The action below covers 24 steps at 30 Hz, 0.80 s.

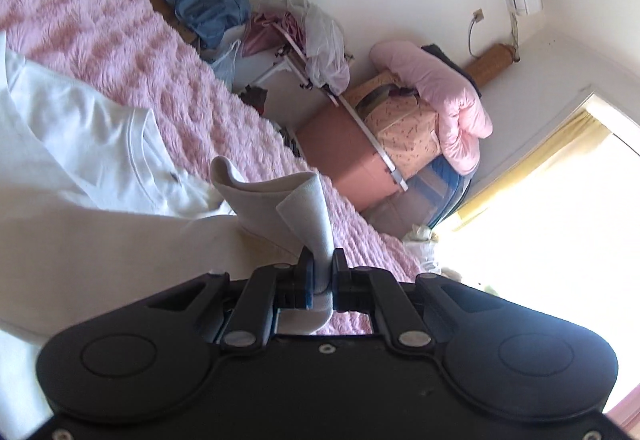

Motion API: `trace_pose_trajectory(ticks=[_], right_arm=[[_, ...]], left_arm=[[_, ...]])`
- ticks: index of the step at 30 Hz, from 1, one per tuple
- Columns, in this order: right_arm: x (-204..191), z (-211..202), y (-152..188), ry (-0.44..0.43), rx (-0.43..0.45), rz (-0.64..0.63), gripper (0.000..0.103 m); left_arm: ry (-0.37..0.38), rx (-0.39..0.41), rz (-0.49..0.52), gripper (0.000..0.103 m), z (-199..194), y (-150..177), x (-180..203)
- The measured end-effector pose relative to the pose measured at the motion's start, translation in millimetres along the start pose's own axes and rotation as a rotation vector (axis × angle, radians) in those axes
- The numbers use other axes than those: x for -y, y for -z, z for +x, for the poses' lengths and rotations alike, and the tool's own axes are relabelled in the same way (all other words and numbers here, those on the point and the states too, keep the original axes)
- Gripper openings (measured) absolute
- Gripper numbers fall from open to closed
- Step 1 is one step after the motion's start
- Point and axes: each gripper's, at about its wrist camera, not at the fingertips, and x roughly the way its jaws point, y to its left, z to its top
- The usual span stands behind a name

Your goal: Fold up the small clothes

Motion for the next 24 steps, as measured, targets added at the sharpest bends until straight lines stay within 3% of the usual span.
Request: trace_pose_trajectory(ticks=[6, 12, 13, 14, 16, 20, 24], right_arm=[[27, -4, 8, 0.028, -0.021, 0.027, 0.068], [47, -6, 15, 0.058, -0.035, 0.048, 0.068], [50, -7, 17, 0.061, -0.036, 0.056, 0.067], [52, -7, 18, 0.066, -0.036, 0.062, 0.068], [55, -6, 20, 0.072, -0.037, 0.073, 0.068], [54, -5, 17, 0.074, -0.026, 0.076, 0.068], [46, -1, 4, 0.049, 0.002, 0.041, 0.067]], left_arm=[[-0.041, -0.095, -0.005, 0.005, 42, 47, -23], [-0.135, -0.206, 0.079, 0.007, 77, 79, -33], [-0.153, -0.228, 0.101, 0.01, 81, 83, -32], [-0.168, -0.256, 0.131, 0.023, 86, 86, -32], [-0.163, -0.295, 0.18, 0.036, 90, 89, -25], [-0.113, -0.312, 0.302, 0.04, 78, 85, 1], [-0.105, -0.261, 0.373, 0.045, 35, 63, 12]])
